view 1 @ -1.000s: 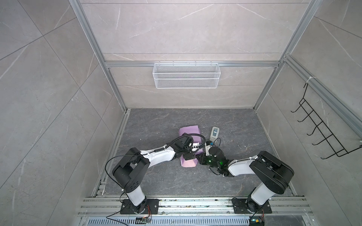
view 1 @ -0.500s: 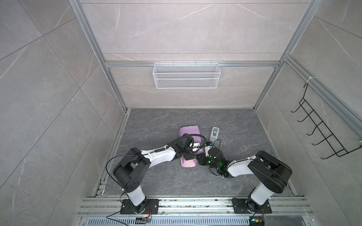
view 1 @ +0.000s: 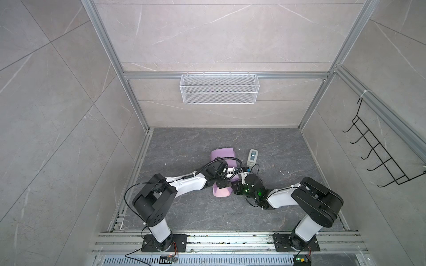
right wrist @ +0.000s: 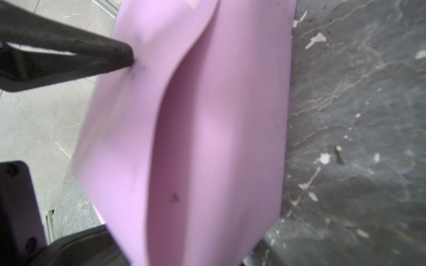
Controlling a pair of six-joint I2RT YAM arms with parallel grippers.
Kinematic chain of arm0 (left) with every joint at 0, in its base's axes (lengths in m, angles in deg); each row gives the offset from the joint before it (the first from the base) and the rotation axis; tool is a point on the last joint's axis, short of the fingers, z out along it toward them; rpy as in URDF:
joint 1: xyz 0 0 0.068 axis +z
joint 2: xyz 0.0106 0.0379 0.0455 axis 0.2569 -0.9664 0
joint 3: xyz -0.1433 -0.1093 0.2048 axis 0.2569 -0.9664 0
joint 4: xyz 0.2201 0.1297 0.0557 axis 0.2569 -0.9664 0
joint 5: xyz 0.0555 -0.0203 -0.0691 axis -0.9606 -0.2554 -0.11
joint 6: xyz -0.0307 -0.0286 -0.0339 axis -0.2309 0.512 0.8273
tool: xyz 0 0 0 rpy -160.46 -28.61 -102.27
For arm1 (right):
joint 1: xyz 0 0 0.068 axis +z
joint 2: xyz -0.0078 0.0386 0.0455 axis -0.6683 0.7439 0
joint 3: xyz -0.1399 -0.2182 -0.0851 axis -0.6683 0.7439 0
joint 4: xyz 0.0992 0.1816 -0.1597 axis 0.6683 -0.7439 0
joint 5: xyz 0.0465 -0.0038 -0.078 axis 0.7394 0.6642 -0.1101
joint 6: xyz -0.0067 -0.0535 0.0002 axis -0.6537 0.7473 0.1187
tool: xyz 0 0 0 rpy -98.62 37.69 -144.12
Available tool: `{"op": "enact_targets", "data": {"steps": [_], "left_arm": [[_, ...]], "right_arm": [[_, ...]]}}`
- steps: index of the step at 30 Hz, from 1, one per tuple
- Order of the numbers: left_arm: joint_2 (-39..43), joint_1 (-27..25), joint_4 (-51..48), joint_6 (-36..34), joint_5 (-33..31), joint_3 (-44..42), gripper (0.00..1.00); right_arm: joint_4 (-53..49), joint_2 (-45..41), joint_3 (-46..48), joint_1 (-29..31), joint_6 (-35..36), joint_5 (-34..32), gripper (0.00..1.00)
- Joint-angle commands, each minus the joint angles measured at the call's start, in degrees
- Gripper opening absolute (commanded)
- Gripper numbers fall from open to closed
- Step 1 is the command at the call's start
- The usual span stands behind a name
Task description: Wrap the gift box in paper
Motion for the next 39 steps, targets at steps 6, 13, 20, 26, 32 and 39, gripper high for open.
{"op": "enact_targets", "data": {"steps": [6,13,20,26,32,39], "left_arm": [[5.14,1.24,-0.25,4.94,4.54,-2.02,0.89],[9.52,5.55,3.28,12.08,11.59,-4.07,0.88],[4.63,7.23,-0.56,15.86,8.21,0.98,0.8],[1.92,7.21,-2.43,14.69,7.58,1.19,0.77],[1.63,7.2,-2.45,14.03,7.47,-0.29,0.76],[1.71,7.24,-3.13,13.42,7.08,-0.59,0.76]], "right_arm": [[-0.47,-1.11,0.91,0.55,0.32,-0.92,0.18],[-0.67,-1.19,1.04,0.61,0.32,-1.1,0.17],[-0.59,-1.49,1.11,0.77,0.23,-1.29,0.17],[-0.17,-1.46,1.01,1.2,-0.11,-1.5,0.17],[-0.06,-0.92,0.15,2.32,-0.29,-2.24,0.18],[0.36,0.55,-1.3,3.16,-0.21,-3.24,0.18]]}}
